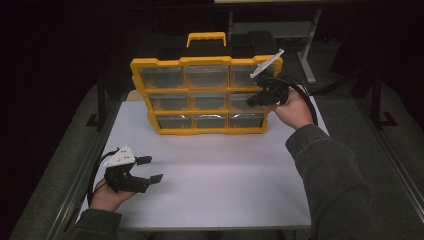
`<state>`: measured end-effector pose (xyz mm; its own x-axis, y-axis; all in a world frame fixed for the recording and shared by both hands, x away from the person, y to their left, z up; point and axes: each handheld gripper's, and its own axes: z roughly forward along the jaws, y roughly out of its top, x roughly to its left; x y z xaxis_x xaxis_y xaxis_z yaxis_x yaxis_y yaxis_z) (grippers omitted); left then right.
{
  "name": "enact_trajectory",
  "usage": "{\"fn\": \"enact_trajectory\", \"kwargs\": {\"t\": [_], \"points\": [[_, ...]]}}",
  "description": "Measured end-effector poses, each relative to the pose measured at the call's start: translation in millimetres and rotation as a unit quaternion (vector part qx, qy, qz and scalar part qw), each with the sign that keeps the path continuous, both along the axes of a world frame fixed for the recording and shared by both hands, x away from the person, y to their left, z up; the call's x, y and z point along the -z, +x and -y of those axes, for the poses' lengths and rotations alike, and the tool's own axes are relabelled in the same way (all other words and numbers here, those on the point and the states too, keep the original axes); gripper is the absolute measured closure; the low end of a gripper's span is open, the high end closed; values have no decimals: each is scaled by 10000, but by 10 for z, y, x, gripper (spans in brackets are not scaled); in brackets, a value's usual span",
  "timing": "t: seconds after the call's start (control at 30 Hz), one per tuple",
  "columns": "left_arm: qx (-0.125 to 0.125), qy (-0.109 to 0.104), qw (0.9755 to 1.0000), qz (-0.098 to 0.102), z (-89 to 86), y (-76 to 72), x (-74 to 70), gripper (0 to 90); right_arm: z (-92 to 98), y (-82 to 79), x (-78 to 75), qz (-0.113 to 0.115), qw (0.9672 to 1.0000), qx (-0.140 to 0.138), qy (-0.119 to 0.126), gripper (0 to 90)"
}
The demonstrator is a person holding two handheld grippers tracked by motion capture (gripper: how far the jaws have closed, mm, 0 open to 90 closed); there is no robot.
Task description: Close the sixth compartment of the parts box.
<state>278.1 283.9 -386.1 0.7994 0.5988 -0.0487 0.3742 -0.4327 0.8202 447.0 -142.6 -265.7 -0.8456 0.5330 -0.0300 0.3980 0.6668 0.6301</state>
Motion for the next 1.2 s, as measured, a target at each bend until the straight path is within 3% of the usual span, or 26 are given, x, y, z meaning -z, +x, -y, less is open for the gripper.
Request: {"fn": "enact_trajectory", "kwargs": {"t": [0.1, 0.77, 1.2], "points": [[2, -6, 10000, -4, -3, 3, 0, 231, -6, 7, -2, -45, 10000, 82, 14, 888], [11, 8, 10000, -4, -10, 19, 0, 232, -8, 53, -3, 227, 9993, 289, 17, 888], [-17, -12, 10000, -17, -12, 11, 3, 232, -4, 67, 2, 368, 9990, 244, -34, 889]]}}
